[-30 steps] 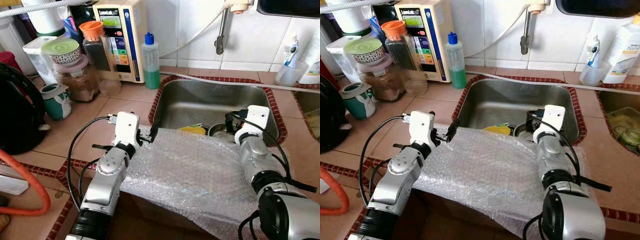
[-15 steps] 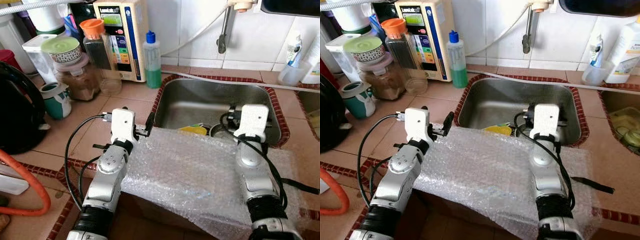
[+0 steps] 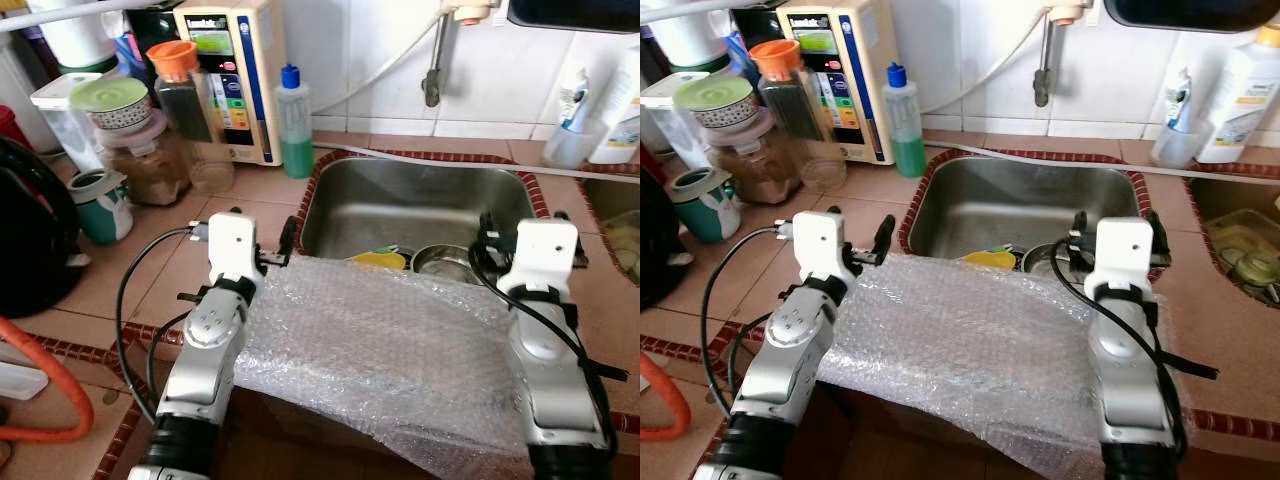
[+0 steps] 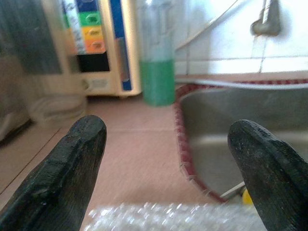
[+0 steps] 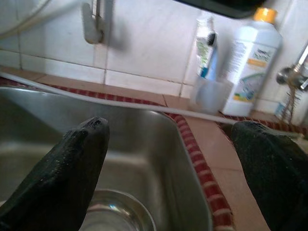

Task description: Kitchen organization

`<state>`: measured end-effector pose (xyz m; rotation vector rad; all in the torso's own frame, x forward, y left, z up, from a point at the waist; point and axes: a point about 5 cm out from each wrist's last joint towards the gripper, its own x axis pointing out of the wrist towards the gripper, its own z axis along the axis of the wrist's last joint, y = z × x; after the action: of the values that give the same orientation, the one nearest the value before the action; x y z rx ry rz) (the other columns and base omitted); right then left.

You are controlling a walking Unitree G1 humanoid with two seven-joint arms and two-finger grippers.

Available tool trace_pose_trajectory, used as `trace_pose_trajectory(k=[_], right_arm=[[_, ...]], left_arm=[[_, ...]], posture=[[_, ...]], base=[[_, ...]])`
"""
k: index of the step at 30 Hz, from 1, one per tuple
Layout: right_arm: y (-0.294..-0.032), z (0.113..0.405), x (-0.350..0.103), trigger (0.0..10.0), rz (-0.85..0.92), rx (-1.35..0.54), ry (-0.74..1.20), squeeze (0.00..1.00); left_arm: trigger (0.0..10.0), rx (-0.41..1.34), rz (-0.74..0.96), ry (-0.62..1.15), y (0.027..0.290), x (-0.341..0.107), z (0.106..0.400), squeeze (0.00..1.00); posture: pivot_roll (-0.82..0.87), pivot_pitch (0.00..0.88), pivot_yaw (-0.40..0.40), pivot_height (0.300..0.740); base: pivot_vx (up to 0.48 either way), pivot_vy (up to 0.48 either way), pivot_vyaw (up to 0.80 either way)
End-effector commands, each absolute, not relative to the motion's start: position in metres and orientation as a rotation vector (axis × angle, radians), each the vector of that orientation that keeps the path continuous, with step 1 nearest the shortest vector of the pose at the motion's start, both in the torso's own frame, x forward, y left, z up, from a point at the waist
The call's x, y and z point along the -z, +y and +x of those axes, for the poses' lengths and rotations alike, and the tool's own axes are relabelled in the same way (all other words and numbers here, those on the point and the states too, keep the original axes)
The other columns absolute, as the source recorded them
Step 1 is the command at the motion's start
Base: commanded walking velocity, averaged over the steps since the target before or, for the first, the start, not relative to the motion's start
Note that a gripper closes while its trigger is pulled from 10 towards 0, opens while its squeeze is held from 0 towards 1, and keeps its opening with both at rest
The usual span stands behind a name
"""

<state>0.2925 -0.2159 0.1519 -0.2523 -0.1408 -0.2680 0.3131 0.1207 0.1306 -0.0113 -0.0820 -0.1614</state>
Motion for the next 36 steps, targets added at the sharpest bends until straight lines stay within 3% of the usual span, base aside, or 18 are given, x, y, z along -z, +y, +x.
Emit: trace_pose_trajectory(k=[1, 3, 4, 5, 6, 7, 12, 15, 20, 36], right_arm=[[-0.217, 0.288, -0.16, 10.0, -0.25, 0.248, -0.162, 1.0], [-0.217, 0.287, -0.16, 10.0, -0.244, 0.243, -0.159, 1.0], [-0.218, 0.284, -0.16, 10.0, -0.243, 0.228, -0.151, 0.89], [-0.218, 0.282, -0.16, 10.0, -0.245, 0.223, -0.15, 0.21], [-0.219, 0.28, -0.161, 10.0, -0.248, 0.219, -0.148, 0.21], [-0.219, 0.278, -0.16, 10.0, -0.247, 0.207, -0.14, 0.0], [-0.22, 0.275, -0.156, 10.0, -0.207, 0.214, -0.109, 0.0], [-0.211, 0.279, -0.159, 10.0, -0.177, 0.176, -0.115, 0.0], [-0.197, 0.287, -0.164, 10.0, -0.133, 0.133, -0.13, 0.0], [-0.191, 0.293, -0.165, 10.0, -0.085, 0.105, -0.112, 0.0]], left_arm=[[10.0, 0.102, 0.011, -0.089, 0.131, -0.133, 0.311, 0.0], [10.0, 0.098, 0.011, -0.091, 0.132, -0.133, 0.31, 0.0], [10.0, 0.084, -0.007, -0.086, 0.133, -0.134, 0.308, 0.0], [10.0, 0.08, -0.01, -0.09, 0.133, -0.136, 0.307, 0.0], [10.0, 0.08, -0.008, -0.096, 0.132, -0.138, 0.306, 0.0], [10.0, 0.076, -0.029, -0.085, 0.132, -0.139, 0.305, 0.0], [10.0, 0.037, 0.043, -0.037, 0.131, -0.141, 0.3, 0.0], [10.0, 0.17, -0.043, -0.073, 0.125, -0.139, 0.297, 0.0], [10.0, 0.143, -0.047, -0.053, 0.123, -0.142, 0.299, 0.0], [10.0, 0.124, -0.026, -0.005, 0.127, -0.131, 0.299, 0.0]], posture=[[0.0, 0.0, 0.089, 0.74], [0.0, 0.0, 0.088, 0.74], [0.0, 0.0, 0.088, 0.74], [0.0, 0.0, 0.086, 0.74], [0.0, 0.0, 0.086, 0.74], [0.0, 0.0, 0.084, 0.74], [0.0, 0.0, 0.082, 0.74], [0.0, 0.0, 0.083, 0.74], [0.01, 0.0, 0.077, 0.74], [0.02, 0.0, 0.073, 0.74]], base=[[0.0, 0.0, 0.0], [0.0, 0.0, 0.0], [0.0, 0.0, 0.0], [0.0, 0.0, 0.0], [0.0, 0.0, 0.0], [0.0, 0.0, 0.0], [0.0, 0.0, 0.0], [0.0, 0.0, 0.0], [0.0, 0.0, 0.0], [-0.015, 0.0, 0.0]])
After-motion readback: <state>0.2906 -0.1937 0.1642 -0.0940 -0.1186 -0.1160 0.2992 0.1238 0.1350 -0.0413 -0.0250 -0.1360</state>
